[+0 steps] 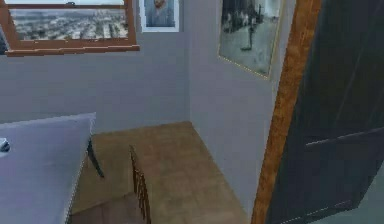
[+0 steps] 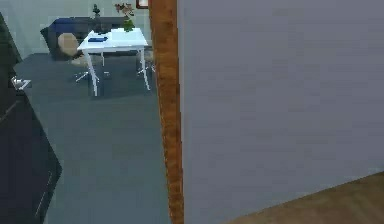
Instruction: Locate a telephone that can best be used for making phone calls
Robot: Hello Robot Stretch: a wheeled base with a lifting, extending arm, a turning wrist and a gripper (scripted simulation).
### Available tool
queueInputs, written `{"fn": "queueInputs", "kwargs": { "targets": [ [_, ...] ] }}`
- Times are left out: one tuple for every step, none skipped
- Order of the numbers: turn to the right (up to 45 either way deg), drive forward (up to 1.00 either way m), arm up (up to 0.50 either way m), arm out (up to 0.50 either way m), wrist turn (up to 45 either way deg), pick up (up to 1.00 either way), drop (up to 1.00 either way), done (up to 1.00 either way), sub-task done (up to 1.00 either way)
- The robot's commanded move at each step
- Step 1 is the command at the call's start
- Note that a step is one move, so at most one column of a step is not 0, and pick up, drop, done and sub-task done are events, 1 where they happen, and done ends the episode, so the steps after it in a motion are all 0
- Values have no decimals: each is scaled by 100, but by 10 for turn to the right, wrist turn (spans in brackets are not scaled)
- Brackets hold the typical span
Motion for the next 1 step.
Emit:
{"fn": "queueInputs", "kwargs": {
  "targets": [
    [450, 0, 0, 0, 0, 0, 0, 0, 0]
  ]
}}
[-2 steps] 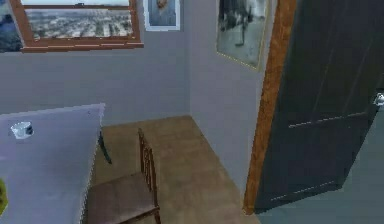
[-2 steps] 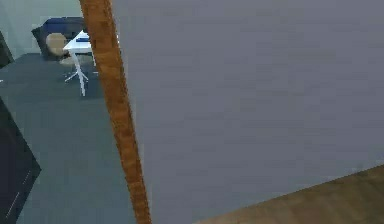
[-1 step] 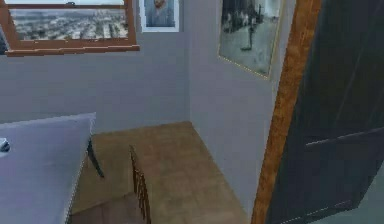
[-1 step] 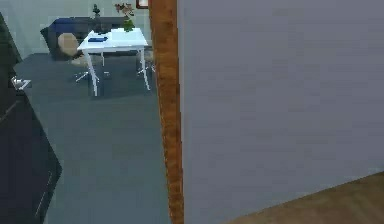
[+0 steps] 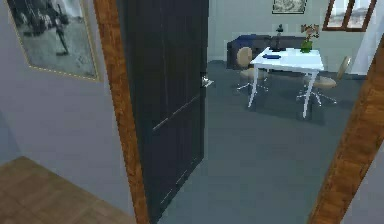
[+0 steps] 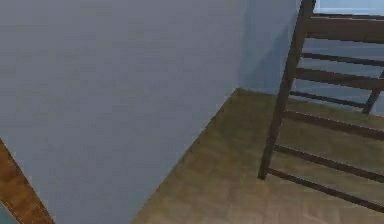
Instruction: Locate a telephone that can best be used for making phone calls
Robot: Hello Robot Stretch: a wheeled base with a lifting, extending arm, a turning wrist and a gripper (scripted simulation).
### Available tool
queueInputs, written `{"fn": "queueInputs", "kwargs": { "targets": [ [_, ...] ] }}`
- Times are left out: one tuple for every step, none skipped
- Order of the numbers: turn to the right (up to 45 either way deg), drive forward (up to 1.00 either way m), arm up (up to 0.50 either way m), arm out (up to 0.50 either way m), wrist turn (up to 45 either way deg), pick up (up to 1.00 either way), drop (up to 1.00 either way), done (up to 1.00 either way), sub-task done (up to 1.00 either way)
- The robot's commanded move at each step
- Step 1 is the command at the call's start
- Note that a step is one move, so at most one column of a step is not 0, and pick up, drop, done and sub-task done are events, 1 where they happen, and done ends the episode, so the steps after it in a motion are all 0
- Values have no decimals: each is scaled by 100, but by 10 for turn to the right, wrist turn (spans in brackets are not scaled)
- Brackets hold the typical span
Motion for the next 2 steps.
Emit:
{"fn": "queueInputs", "kwargs": {
  "targets": [
    [0, 65, 0, 0, 0, 0, 0, 0, 0],
    [270, 0, 0, 0, 0, 0, 0, 0, 0]
  ]
}}
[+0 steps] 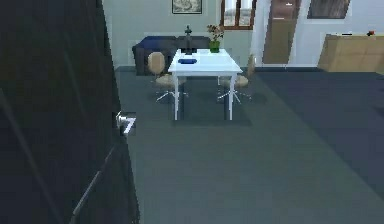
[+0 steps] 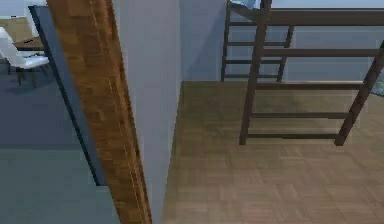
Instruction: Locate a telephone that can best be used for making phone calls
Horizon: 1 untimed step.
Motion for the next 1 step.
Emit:
{"fn": "queueInputs", "kwargs": {
  "targets": [
    [0, 30, 0, 0, 0, 0, 0, 0, 0]
  ]
}}
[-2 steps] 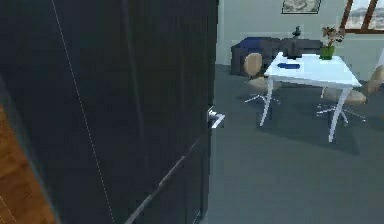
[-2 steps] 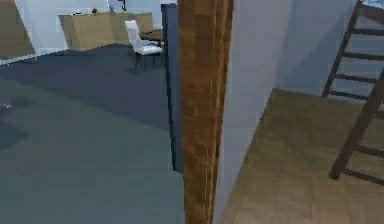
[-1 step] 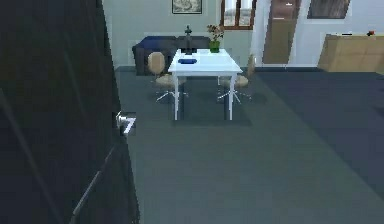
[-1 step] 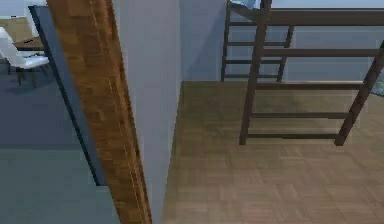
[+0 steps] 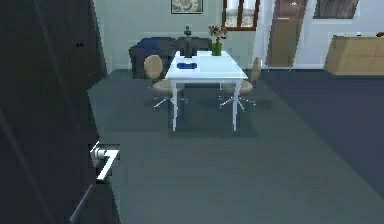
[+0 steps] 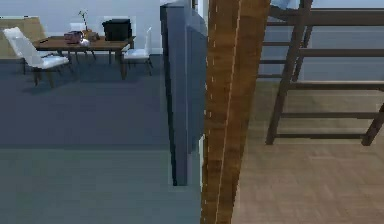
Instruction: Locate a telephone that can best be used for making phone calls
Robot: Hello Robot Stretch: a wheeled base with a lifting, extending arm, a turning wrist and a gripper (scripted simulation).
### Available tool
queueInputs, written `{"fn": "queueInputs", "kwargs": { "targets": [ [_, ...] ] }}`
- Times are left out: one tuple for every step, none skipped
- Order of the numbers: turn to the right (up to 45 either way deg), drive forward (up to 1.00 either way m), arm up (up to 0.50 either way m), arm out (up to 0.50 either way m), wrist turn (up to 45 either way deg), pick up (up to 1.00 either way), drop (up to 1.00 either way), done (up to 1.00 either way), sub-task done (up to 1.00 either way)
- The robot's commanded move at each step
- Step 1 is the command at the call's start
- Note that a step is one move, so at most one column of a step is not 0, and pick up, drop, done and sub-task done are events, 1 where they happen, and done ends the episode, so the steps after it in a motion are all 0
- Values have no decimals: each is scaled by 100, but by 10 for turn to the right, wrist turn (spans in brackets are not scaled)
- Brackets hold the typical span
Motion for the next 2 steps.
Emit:
{"fn": "queueInputs", "kwargs": {
  "targets": [
    [420, 0, 0, 0, 0, 0, 0, 0, 0],
    [30, 0, 0, 0, 0, 0, 0, 0, 0]
  ]
}}
